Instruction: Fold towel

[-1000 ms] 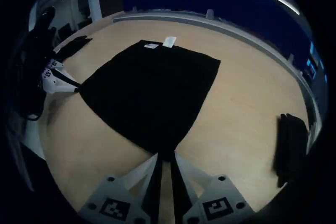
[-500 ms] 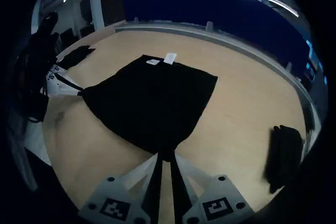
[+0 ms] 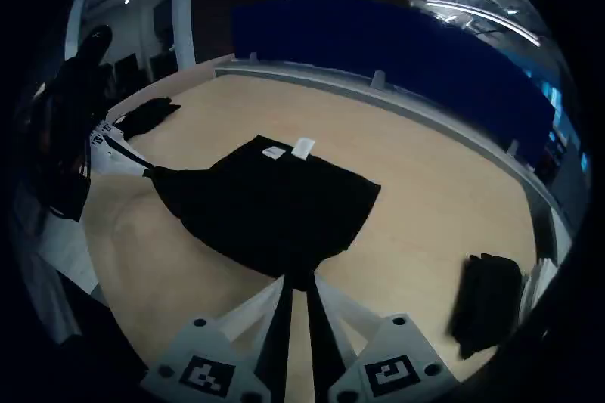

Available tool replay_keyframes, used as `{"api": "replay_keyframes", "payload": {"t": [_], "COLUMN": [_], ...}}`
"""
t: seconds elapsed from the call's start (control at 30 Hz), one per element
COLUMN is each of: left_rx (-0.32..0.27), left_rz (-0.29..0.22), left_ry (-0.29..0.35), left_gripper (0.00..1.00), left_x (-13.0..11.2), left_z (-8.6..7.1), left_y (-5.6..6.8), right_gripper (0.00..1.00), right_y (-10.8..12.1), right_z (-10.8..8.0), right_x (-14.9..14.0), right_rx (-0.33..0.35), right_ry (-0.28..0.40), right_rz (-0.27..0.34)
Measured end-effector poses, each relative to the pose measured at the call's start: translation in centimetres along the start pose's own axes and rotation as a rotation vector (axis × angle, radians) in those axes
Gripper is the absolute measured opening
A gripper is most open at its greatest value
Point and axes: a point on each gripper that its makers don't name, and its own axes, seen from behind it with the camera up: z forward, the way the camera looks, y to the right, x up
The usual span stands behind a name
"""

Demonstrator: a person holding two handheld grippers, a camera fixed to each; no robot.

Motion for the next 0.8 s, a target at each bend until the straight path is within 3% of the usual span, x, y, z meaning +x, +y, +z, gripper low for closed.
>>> {"api": "replay_keyframes", "payload": {"t": [0.47, 0.8], "left_rx": [-0.018, -0.020], "left_rz": [-0.047, -0.062], "left_ry": [0.051, 0.056], "left_gripper": [0.09, 0.09], "left_x": [2.5, 2.3], "left_z": [-4.0, -4.0], "left_y": [1.0, 1.4], "right_gripper": [0.12, 0.13], "right_y": [-0.7, -0.9], "right_z": [-4.1, -4.6], "right_x": [2.0, 1.4], "right_rx": [0.008, 0.012], "right_ry": [0.024, 0.002], "right_rz": [0.011, -0.009]}}
